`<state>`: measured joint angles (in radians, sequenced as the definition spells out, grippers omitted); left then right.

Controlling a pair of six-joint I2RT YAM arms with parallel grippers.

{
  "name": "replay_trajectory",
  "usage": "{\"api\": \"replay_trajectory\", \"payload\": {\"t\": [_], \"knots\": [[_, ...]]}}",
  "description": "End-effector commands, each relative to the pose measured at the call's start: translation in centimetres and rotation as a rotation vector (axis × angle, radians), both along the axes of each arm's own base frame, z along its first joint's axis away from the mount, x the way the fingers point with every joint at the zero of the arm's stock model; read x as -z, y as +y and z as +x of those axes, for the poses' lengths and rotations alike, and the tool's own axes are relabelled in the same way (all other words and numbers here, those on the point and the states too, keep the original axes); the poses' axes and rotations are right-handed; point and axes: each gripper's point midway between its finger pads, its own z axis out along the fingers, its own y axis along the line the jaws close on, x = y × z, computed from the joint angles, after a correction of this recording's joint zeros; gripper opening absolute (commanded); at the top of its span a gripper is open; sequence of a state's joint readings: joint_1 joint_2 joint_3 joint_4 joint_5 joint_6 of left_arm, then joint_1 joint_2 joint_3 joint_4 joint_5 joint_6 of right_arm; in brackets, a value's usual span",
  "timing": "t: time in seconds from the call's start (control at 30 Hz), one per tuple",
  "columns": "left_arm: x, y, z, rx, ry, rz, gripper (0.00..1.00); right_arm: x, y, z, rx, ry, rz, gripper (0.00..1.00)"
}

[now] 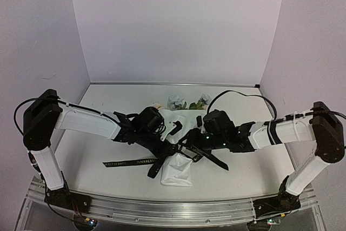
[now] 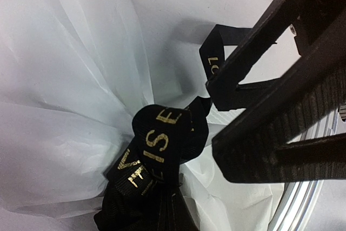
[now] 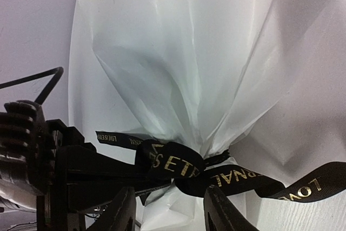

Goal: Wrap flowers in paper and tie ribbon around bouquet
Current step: Cross the half-tied ribbon over the folded bouquet.

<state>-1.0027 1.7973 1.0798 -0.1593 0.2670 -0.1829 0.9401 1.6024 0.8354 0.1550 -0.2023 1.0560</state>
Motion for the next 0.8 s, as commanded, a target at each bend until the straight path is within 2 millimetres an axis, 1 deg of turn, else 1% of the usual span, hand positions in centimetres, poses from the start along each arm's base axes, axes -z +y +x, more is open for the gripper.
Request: {"api": "replay_trajectory", "payload": {"t": [0.0,0.07,0.27,0.5,0.7,0.77], "knots": [[-1.6,-1.1,0.0,0.023,-0.019,-0.041,0.02,-1.2,0.6,1.1,0.006,-0.033,-0.005,0.44],[-1.5,-1.0,-0.1,0.025,-0.019,-0.038,0.01,-1.1,0.8,1.2,0.0,-0.029,-0.008,0.44],[-1.8,-1.0,-0.2,0.029,-0.025,-0.045,0.01,0.0,1.1,1.4,-0.003,0.02,-0.02,0.44],[-2.0,-0.9,-0.3,0.033,-0.028,-0.044,0.01,0.3,1.1,1.8,0.001,0.04,-0.019,0.42],[-1.8,-0.9,-0.3,0.032,-0.026,-0.042,0.01,0.2,1.4,1.6,-0.018,0.05,-0.01,0.36],[-1.8,-0.9,-0.3,0.031,-0.025,-0.042,0.01,0.2,1.5,1.4,-0.026,0.055,-0.007,0.28]]}}
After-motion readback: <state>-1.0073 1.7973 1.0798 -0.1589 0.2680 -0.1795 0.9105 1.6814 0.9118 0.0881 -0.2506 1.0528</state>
